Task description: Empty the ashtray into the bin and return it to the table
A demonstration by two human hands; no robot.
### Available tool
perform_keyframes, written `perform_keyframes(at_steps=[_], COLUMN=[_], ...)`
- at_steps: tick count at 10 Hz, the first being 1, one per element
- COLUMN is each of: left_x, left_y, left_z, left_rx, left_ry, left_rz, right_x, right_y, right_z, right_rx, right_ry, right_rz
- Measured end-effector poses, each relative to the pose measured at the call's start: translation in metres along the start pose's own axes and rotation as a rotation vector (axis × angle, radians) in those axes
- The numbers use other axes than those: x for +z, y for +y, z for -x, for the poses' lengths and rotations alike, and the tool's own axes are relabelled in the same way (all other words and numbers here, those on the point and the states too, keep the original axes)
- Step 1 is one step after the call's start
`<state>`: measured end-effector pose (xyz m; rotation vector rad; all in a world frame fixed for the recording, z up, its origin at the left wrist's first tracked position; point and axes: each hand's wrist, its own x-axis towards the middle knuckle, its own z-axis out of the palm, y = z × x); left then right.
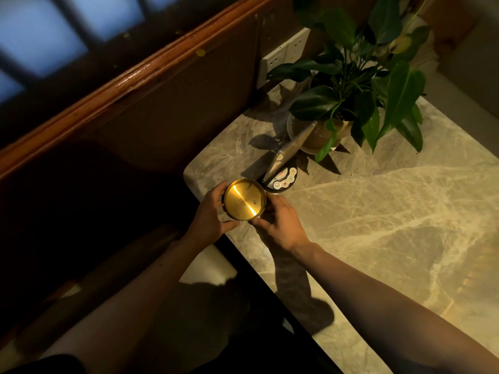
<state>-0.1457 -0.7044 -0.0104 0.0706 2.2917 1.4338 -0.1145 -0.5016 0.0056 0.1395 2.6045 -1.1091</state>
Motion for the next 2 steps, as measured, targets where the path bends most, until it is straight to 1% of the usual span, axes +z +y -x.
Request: perform_keyframes(at_steps=[1,2], left_x=[-0.001,0.004], left_y=[0.005,0.017], left_z=[0.011,0.028], left_rx=[0.02,0.082], left_ry=[0.059,0.173], left_rz=[-0.023,-0.07], right_x=[-0.004,-0.013], right_y=[-0.001,0.001], right_z=[0.004,0.014], right_rx=[-0.035,-0.044], right_ry=[0.013,0.035], right_rz=[-0.019,0.007])
